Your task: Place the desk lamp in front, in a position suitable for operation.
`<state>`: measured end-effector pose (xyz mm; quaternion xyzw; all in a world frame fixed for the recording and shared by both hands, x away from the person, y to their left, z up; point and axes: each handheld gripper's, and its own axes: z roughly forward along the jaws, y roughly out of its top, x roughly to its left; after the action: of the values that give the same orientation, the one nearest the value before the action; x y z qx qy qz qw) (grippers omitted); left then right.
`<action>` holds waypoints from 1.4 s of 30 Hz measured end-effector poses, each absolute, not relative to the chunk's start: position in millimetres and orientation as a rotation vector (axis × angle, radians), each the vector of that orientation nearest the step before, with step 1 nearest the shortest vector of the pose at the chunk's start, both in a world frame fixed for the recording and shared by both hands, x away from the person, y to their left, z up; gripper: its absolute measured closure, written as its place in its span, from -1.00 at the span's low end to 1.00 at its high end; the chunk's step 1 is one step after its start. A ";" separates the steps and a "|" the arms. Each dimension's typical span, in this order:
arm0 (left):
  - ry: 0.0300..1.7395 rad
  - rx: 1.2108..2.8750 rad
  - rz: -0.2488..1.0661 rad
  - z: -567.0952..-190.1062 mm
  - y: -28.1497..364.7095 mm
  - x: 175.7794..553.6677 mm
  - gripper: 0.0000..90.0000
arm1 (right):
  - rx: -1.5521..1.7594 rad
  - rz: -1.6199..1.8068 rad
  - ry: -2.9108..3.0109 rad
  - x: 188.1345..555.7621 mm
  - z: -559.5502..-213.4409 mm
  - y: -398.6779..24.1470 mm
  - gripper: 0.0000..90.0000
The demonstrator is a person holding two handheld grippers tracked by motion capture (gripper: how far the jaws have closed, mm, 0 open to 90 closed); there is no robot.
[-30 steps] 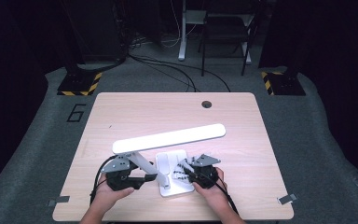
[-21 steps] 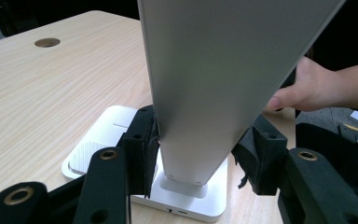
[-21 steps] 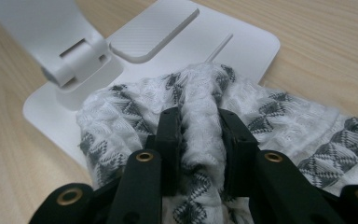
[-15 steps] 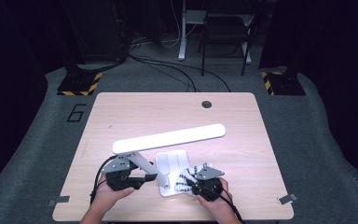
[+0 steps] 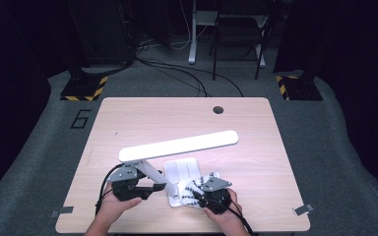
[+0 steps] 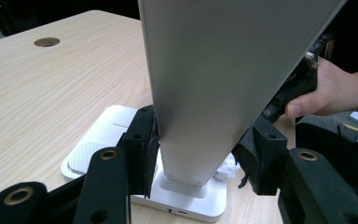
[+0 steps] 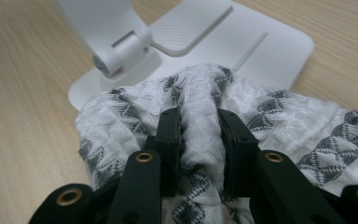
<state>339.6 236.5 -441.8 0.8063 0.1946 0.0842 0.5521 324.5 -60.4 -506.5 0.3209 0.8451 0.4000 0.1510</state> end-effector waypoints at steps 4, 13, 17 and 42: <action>0.456 1.916 0.195 -441.3 237.0 339.5 0.17 | 0.875 1.144 2.453 322.3 -505.9 -48.3 0.58; 0.455 1.911 0.195 -441.9 236.8 339.5 0.17 | 0.859 1.152 2.476 332.5 -506.2 -42.2 0.59; 0.455 1.912 0.195 -441.9 236.7 339.6 0.17 | 0.849 1.138 2.474 340.9 -505.7 -38.2 0.59; 0.464 1.909 0.205 -442.1 234.7 338.8 0.17 | 0.963 1.106 2.396 413.5 -505.2 -17.3 0.59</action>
<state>338.8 234.7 -442.1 0.8066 0.1961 0.0865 0.5508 413.5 -17.3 -505.2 0.3381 0.8412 0.3884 0.1652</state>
